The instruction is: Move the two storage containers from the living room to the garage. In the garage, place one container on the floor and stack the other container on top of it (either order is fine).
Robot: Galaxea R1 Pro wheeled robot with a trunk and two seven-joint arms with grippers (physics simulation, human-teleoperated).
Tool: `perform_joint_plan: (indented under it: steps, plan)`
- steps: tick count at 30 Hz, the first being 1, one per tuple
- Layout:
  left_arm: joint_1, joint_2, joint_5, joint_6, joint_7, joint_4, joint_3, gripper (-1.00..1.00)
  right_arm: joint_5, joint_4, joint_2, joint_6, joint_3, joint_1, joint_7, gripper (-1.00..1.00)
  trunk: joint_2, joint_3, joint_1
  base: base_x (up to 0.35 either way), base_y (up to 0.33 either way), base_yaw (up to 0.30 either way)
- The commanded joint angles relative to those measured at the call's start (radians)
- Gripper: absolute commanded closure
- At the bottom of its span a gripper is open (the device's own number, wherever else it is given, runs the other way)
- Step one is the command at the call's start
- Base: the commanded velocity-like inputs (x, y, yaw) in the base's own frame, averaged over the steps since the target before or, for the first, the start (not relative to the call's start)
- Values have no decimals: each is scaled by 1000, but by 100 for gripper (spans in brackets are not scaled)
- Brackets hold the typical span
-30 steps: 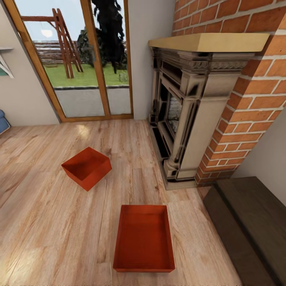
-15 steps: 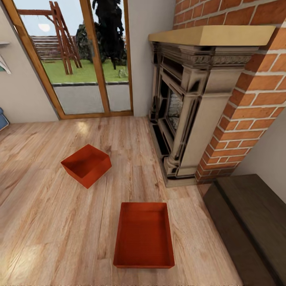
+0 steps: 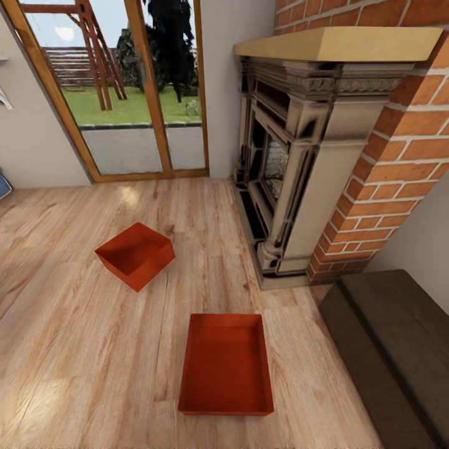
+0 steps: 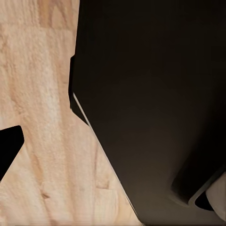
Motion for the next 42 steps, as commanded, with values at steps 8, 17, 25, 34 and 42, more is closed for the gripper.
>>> perform_joint_plan:
  steps: [8, 17, 25, 34, 42]
  plan:
    - [0, -3, 6, -2, 0, -1, 0, -100, -10, 3, -1, -5, 8, -1, 3, -100, 0, -13, 0, 0, 0, 0]
    - [0, -3, 7, -2, 0, -2, 0, -100, -10, 3, -7, -4, 8, -1, 3, -100, 0, -28, 0, 0, 0, 0]
    - [0, -4, 7, -2, 1, -2, 2, -100, -10, 3, -8, -4, 8, -1, 3, -100, 0, -41, 0, 0, 0, 0]
    - [0, -4, 7, -2, 0, -2, 2, -100, -10, 3, -8, -6, 8, -1, 3, -100, 0, -55, 0, 0, 0, 0]
    - [0, -4, 7, -2, 1, -2, 0, -100, -10, 3, -8, -6, 8, -1, 3, -100, 0, -68, 0, 0, 0, 0]
